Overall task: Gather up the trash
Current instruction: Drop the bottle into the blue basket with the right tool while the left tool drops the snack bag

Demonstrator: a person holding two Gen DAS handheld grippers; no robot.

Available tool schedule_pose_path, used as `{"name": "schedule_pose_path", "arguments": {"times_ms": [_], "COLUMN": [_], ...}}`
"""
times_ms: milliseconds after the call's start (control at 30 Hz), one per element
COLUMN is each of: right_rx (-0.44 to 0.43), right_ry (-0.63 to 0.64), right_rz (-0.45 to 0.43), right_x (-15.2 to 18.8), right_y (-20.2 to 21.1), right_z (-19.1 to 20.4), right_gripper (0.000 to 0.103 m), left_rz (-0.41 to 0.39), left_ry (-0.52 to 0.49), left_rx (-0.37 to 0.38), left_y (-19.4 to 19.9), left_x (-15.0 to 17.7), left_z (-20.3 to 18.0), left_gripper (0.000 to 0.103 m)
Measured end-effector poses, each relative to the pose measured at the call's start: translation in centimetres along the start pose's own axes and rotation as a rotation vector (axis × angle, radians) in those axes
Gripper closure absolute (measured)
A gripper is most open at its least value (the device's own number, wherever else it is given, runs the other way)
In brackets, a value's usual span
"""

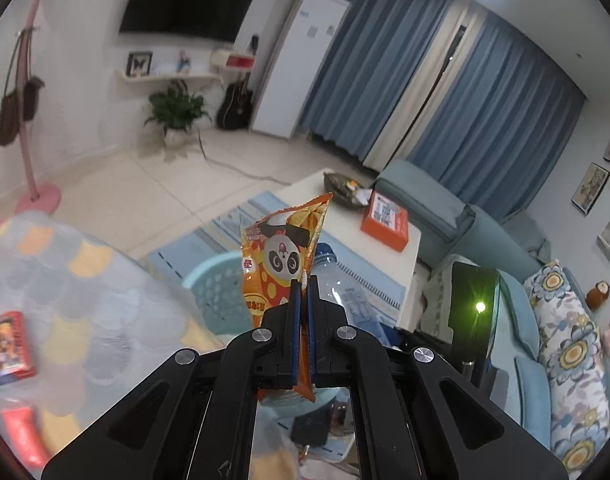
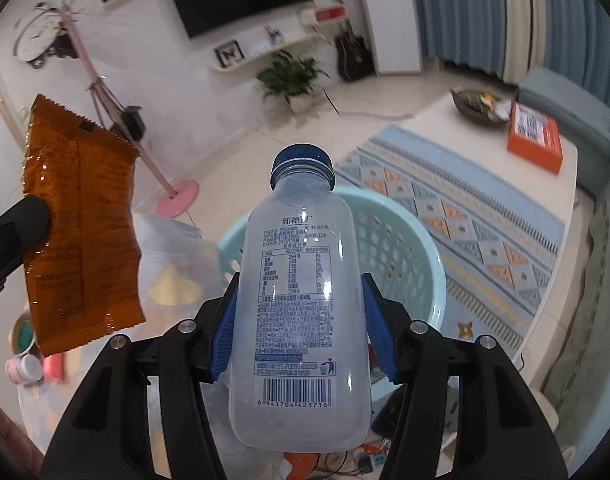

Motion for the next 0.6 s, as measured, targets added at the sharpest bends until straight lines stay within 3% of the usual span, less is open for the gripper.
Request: {"name": "schedule_pose_path", "arguments": {"times_ms": [167, 333, 467, 600], "right_rx": [0.018, -0.008, -0.004, -0.006], "right_ry": [-0.055, -0.091, -0.086, -0.073], "right_rz": [0.075, 0.098, 0.097, 0.088], "right_x": [1.1, 1.6, 2.0, 2.4], "right_y": [-3.1, -4.3, -3.8, -2.7], "right_z": [-1.6, -2.9, -3.1, -2.7], "right_gripper": [0.049, 0.049, 0.049, 0.049], "left_rz": [0.057, 0.082, 0.095, 0.087], "left_ry": [0.033, 0.061, 0.097, 0.098], "left_rx": [-0.023, -0.030, -0.029, -0.027], "left_y": [-3.8, -5.3, -5.6, -4.8], "left_x": [0.1, 0.3, 0.9, 1.4], "left_z": [1.3, 2.4, 3.1, 3.4], "left_gripper": [0.102, 0.100, 0.073, 0.065]}}
Point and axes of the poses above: each gripper's, at about its wrist camera, not at the fingertips, and y roughly against the way its jaws point, z to its left, x to its underside, the point moved 1 cm from there along -y, roughly the way its jaws point, and after that the axes turned 9 degrees about y, right-handed, at the moved point
